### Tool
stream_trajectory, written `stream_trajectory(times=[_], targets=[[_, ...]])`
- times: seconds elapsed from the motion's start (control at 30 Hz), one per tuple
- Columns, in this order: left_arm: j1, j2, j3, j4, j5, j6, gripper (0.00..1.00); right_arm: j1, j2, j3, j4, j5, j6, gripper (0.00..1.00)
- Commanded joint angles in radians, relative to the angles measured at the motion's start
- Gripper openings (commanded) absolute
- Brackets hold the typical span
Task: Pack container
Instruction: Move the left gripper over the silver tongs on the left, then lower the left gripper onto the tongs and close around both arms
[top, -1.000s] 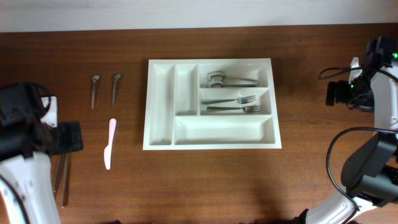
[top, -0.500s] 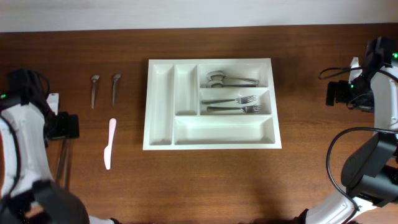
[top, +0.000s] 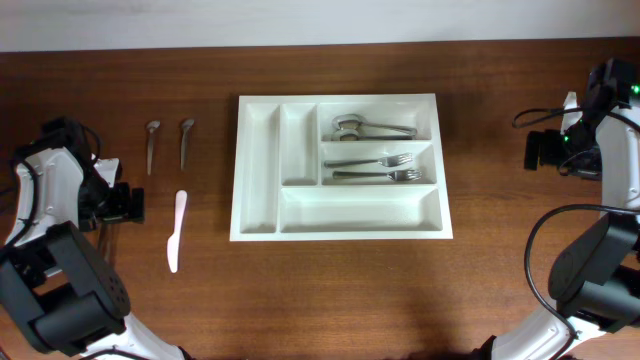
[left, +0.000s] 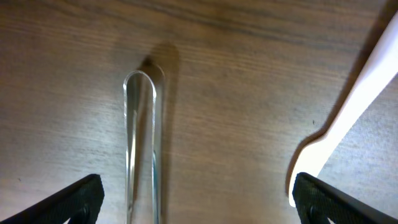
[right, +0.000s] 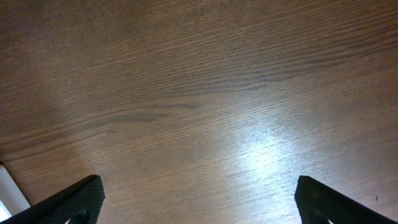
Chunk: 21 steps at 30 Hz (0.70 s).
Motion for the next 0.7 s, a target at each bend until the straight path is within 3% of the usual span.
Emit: stream_trajectory(times=[0.0,0.2,0.43,0.67], targets=[[0.026,0.002,0.015,0.010,0.034,0.037,0.99,0.005,-0.008,-0.002,0.002,0.008,0.004,0.99],[0.078,0.002,0.009,0.001,0.063,0.187,0.99,0.005,-0.008,-0.002,0.002,0.008,0.004,0.99],[0.143,0.002,0.007,-0.058,0.199,0.238,0.99,0.005,-0.008,-0.002,0.002,0.008,0.004,0.99],[0.179,0.002,-0.002,-0.077,0.162,0.259,0.99,0.005,-0.008,-0.002,0.002,0.008,0.004,0.99]])
